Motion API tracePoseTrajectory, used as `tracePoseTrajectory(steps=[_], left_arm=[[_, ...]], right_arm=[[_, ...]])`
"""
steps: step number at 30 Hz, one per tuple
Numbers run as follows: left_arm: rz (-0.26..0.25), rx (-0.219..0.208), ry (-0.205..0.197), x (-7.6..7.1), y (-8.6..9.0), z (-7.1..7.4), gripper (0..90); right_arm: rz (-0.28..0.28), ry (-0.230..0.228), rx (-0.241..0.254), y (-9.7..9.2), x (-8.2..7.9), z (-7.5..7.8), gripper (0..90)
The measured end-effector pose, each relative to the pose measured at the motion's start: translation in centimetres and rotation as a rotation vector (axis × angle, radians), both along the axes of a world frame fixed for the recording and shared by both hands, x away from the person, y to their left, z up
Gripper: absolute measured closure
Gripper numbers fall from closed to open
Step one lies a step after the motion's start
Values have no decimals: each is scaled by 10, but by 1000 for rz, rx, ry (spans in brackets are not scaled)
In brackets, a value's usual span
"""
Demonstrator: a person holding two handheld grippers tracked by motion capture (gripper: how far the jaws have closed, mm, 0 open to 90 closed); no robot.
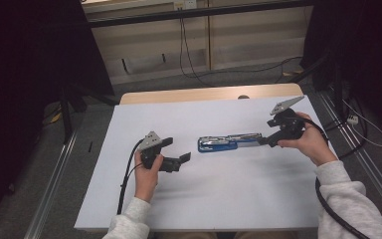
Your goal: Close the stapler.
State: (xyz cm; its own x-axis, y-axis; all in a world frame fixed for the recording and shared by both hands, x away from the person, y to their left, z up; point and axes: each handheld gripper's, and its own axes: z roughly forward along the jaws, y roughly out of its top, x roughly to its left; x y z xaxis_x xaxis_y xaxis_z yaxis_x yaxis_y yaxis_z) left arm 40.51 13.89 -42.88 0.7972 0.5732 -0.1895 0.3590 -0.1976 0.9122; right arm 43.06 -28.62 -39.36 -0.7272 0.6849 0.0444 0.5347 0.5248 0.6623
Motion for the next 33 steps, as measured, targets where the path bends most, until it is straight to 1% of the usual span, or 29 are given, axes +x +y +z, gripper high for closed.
tracePoseTrajectory(steps=[1,3,6,8,9,10,12,13,15,17,18,20,21,22,23,24,25,26,27,28,29,30,32,33], left_arm=[[-9,0,11,2,-3,0,28],[-13,14,8,6,-7,-1,28],[-19,22,18,9,-14,-3,28],[-24,33,23,11,-17,-5,28],[-22,37,33,13,-18,-5,28],[-17,35,36,14,-19,-5,28],[-11,38,24,16,-20,-5,28],[1,49,20,18,-21,-5,28],[19,35,20,21,-22,-6,26],[31,49,37,25,-25,-7,29],[30,49,37,27,-26,-8,33],[53,43,61,32,-28,-9,45],[46,42,64,33,-30,-11,40],[43,66,63,34,-31,-11,49],[49,95,64,35,-32,-13,71],[47,102,76,36,-33,-13,89],[41,91,85,37,-33,-15,131],[54,97,91,38,-33,-16,182],[70,113,94,39,-34,-17,222],[67,125,97,40,-35,-19,242],[64,145,103,40,-35,-20,305],[68,165,105,40,-36,-21,409],[69,177,104,41,-36,-23,502],[67,182,110,41,-37,-23,569]], right_arm=[[-8,2,-8,-2,0,-1,124],[-13,6,-6,-4,1,-4,125],[-17,11,3,-4,1,-6,125],[-10,6,-9,-3,1,-6,125],[-10,0,-6,-4,0,-5,125],[-18,2,-1,-5,1,-5,125],[-19,-4,1,-6,0,-4,125],[-22,-4,7,-7,0,-4,125],[-24,-5,-2,-7,-1,-5,125],[-26,-5,0,-8,-1,-4,125],[-25,-6,-2,-8,-2,-4,125],[-23,-12,-1,-9,-2,-4,125],[-33,-11,0,-9,-2,-4,125],[-37,-11,-1,-10,-3,-4,125],[-34,-13,-4,-10,-3,-4,125],[-35,-15,-8,-11,-3,-4,125],[-37,-12,-8,-11,-3,-5,125],[-37,-11,-5,-11,-3,-5,125],[-37,-12,-7,-12,-3,-6,126],[-35,-11,-8,-12,-3,-6,126],[-32,-11,-10,-12,-2,-7,126],[-34,-7,-12,-11,-2,-8,126],[-39,-8,-23,-11,-1,-9,126],[-38,-5,-21,-10,-2,-9,126]])
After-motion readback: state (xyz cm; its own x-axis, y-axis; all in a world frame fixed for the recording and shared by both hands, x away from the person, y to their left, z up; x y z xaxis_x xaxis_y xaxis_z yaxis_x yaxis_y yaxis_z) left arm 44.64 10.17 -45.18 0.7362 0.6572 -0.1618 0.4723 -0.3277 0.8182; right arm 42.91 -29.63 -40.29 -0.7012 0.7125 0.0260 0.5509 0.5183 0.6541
